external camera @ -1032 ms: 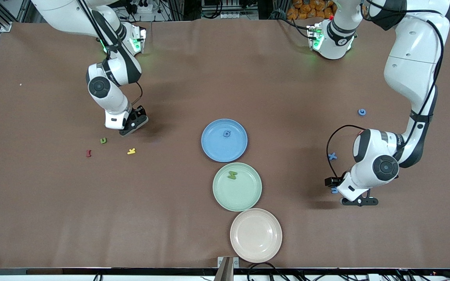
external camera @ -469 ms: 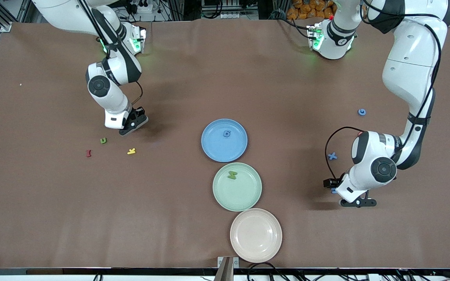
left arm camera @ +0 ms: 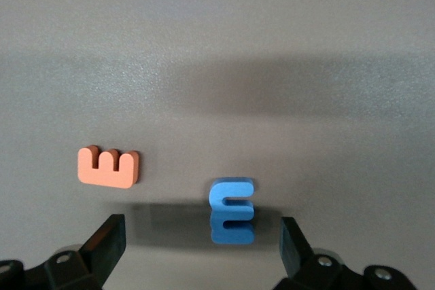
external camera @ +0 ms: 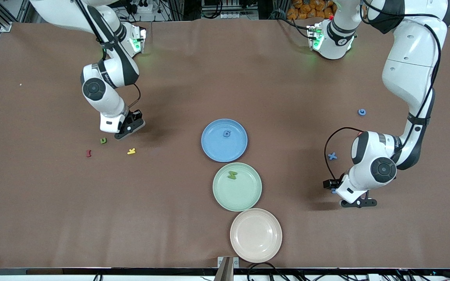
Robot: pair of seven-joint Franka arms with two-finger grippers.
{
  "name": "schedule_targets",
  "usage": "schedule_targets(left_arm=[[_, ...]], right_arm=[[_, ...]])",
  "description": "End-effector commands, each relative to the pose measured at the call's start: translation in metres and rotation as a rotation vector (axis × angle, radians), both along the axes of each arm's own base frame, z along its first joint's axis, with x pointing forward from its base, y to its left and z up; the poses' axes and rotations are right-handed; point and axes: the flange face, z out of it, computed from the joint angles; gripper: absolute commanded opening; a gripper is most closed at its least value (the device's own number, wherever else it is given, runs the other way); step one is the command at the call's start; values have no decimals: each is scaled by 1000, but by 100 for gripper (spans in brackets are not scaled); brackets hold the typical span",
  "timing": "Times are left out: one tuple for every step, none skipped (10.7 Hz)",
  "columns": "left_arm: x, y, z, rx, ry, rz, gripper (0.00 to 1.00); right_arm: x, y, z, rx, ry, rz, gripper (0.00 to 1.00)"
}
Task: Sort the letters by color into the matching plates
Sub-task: 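Grasp the green B with the right gripper while the left gripper grasps the blue E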
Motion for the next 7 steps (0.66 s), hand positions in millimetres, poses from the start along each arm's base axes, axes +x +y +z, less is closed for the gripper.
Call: schedule_targets(left_arm=[[5,-5,-3,-27,-1,72,100],[4,-5,-4,-27,0,72,100],[5,-5,-4,-28,-1,71,100],[4,-5,-6,-28,2,69,100],[4,-5,-8,-29,1,68,100],[4,-4,-9,-29,2,74,47],[4,-4,-9,-29,2,74,0]], right_arm=[[24,6,24,24,-35,-95,0],[35,14,30,53,-40,-155,0],[47,25,35,77,-52,-206,0],[56,39,40,90,-60,-261,0],[70,54,46,93,-54,-327,0],[80,81,49,83,-26,-404,0],[92,99,53,76,-11,-448,0]])
